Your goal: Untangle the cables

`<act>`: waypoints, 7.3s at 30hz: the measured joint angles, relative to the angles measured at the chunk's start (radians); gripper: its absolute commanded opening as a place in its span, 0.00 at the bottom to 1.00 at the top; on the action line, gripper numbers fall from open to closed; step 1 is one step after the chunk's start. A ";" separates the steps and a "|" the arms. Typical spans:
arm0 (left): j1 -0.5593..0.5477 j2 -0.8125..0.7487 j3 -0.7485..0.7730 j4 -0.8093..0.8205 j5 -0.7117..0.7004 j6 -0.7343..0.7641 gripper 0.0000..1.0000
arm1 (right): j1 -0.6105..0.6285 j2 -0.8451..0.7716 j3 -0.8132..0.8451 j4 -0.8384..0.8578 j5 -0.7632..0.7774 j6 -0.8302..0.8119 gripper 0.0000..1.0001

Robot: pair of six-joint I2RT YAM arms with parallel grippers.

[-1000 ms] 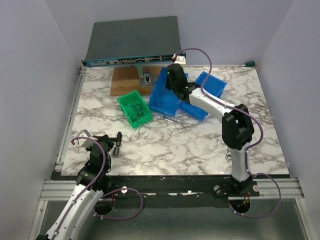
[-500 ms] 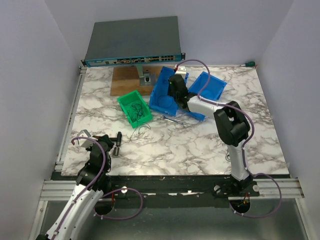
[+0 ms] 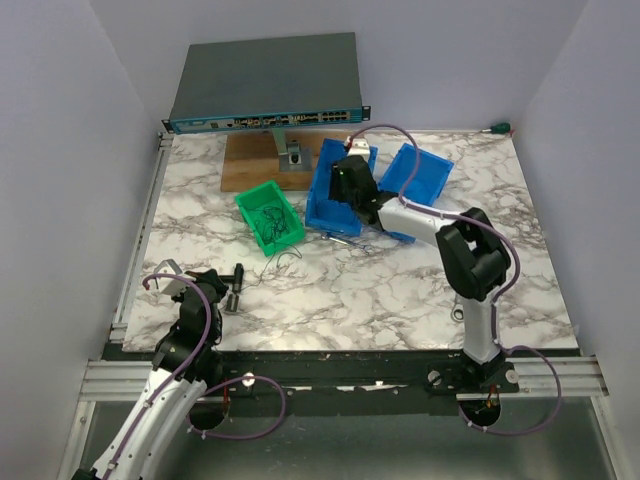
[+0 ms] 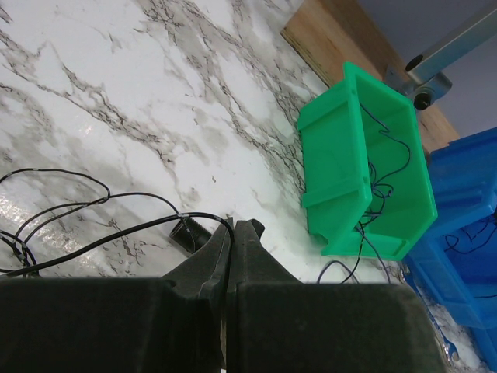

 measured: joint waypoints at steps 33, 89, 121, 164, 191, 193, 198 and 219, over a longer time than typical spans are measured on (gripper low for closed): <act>0.000 0.017 0.000 0.010 0.002 0.010 0.00 | 0.000 -0.494 -0.268 -0.261 -0.189 -0.032 0.84; -0.162 0.614 1.088 -0.467 1.376 0.544 0.00 | 0.360 -0.702 -0.619 0.293 -0.624 -0.104 0.91; -0.372 0.666 1.240 -0.421 1.346 0.583 0.00 | 0.378 -0.578 -0.559 0.508 -0.780 -0.087 0.01; -0.272 1.085 1.103 0.114 0.871 0.457 0.00 | 0.257 -0.821 -0.224 -0.343 -0.175 0.054 0.01; -0.435 1.333 1.041 0.119 0.845 0.408 0.99 | 0.257 -1.028 -0.929 -0.263 -0.053 0.331 0.50; -0.425 1.293 1.041 0.045 0.804 0.423 0.98 | 0.257 -1.006 -0.927 -0.290 -0.031 0.344 0.60; -0.310 1.190 1.036 -0.108 0.713 0.441 0.98 | 0.257 -1.000 -0.921 -0.330 -0.011 0.306 0.86; -0.164 1.265 0.858 -0.018 0.636 0.411 0.78 | 0.272 -0.517 -0.512 -0.254 -0.244 0.072 0.78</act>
